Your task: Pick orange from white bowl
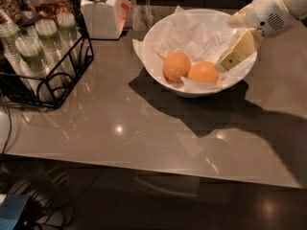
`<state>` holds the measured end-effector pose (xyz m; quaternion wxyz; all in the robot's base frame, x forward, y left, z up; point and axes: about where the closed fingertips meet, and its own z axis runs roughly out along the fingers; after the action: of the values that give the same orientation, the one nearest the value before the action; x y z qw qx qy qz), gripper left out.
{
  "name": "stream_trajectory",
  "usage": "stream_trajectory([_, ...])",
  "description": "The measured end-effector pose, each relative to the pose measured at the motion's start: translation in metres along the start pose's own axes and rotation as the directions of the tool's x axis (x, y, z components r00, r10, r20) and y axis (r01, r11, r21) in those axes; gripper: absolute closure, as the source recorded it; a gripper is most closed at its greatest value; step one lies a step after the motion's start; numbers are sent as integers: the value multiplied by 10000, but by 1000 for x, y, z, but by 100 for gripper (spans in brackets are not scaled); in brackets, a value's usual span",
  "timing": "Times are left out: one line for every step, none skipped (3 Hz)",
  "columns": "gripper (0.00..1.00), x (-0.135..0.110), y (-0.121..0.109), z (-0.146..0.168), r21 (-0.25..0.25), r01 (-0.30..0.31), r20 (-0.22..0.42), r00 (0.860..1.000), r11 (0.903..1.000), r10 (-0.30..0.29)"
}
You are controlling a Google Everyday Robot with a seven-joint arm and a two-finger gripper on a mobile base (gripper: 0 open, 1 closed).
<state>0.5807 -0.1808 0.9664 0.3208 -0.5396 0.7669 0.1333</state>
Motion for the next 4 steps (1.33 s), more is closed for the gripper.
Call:
stream_trajectory([6,4,-6,21,-507,-319,146,9994,9982,327])
stream_trajectory([7,8,-11,40,-854,-615,324,9974,9944,645])
stream_trajectory([14,13,-12,50,-980,-938,406,9943,9908,982])
stream_trajectory([19,21,-8,61,-1123,-1357,494,9886,9844,1419])
